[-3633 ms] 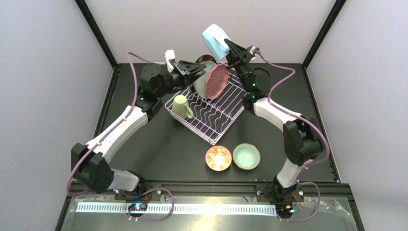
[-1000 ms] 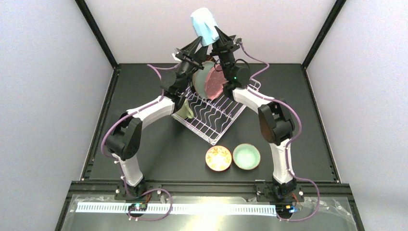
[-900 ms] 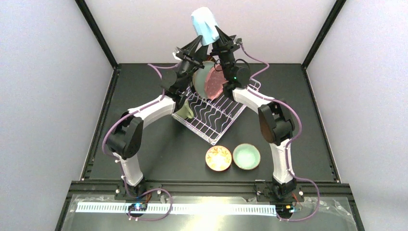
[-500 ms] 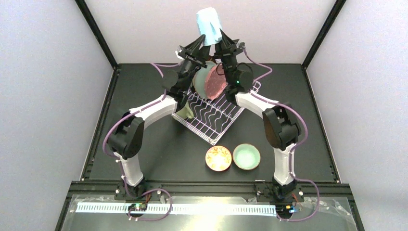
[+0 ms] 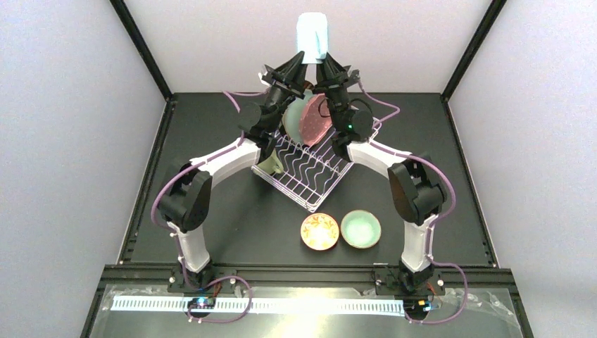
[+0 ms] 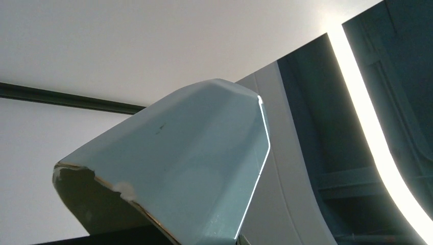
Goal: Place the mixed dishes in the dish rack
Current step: Pass from the right arm to the left
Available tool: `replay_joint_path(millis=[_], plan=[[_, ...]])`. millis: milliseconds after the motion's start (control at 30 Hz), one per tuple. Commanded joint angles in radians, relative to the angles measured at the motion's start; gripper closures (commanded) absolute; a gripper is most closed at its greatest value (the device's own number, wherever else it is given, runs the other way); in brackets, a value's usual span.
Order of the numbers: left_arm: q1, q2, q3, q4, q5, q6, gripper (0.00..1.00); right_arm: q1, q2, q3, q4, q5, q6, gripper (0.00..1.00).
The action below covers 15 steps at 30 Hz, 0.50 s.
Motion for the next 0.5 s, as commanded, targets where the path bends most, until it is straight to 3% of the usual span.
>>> replay_joint_path(millis=[0, 467], plan=[[0.033, 0.032, 0.065, 0.074, -0.089, -0.063, 0.74, 0.040, -0.050, -0.025, 0.398, -0.121, -0.001, 1.00], [0.045, 0.046, 0.055, 0.123, -0.104, -0.041, 0.90, 0.040, -0.065, -0.084, 0.389, -0.101, 0.006, 0.96]])
